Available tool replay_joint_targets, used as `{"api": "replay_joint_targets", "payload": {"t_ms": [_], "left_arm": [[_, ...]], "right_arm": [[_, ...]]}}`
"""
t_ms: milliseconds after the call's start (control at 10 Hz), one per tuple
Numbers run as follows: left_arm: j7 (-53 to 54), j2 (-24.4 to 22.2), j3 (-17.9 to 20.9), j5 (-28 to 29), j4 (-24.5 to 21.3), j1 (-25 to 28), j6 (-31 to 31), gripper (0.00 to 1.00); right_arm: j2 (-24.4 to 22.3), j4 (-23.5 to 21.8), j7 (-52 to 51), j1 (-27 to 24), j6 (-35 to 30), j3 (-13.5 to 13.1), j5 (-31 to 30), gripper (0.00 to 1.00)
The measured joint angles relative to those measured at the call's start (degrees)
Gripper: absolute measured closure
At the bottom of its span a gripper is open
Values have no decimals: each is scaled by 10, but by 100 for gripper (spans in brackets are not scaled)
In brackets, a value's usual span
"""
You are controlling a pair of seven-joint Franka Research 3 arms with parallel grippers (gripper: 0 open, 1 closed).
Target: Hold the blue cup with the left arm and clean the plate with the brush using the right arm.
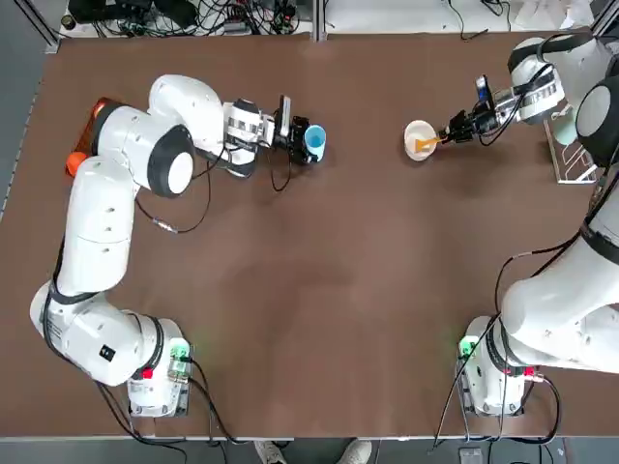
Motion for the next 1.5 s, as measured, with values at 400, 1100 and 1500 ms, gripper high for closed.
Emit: {"api": "replay_joint_targets", "payload": {"t_ms": [400,1100,1500], "left_arm": [[0,0,3,-12,0,-7,0,12],[0,0,5,-12,2,-7,0,31],[0,0,6,-12,2,-7,0,31]], "right_arm": [[0,1,0,0,0,0,1,74],[0,3,11,-1,-8,0,12,96],[-19,40,61,6,-52,5,-3,96]]}}
